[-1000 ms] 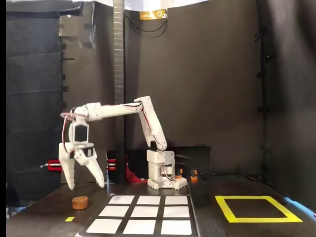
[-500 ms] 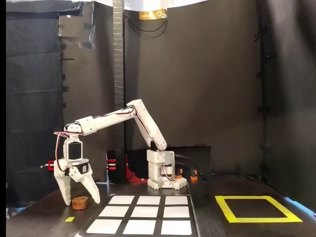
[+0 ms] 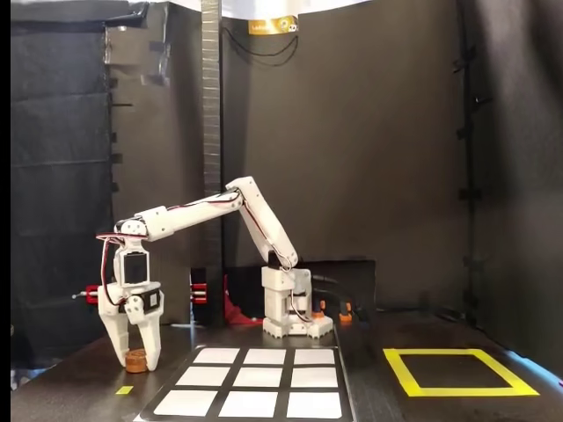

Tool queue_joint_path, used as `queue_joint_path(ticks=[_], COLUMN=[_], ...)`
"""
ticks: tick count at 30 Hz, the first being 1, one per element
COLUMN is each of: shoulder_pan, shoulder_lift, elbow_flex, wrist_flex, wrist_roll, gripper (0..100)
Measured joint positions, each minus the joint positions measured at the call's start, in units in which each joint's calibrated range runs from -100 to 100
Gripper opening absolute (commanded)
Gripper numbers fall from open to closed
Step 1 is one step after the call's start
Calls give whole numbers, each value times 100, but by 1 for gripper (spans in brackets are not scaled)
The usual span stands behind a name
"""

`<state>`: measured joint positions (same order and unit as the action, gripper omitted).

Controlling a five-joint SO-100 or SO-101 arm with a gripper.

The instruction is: Pick and place at Grid spot 1

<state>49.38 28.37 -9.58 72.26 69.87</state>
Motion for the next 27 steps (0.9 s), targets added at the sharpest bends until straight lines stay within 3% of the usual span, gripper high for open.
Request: queue_joint_path(ticks=[19,27], shoulder_pan=[-90,-1313], shoulder_lift=[-2010,-2185], elbow_flex=[27,27], wrist_flex=[1723,2052], wrist_roll=[-29,-1192], gripper=[15,15])
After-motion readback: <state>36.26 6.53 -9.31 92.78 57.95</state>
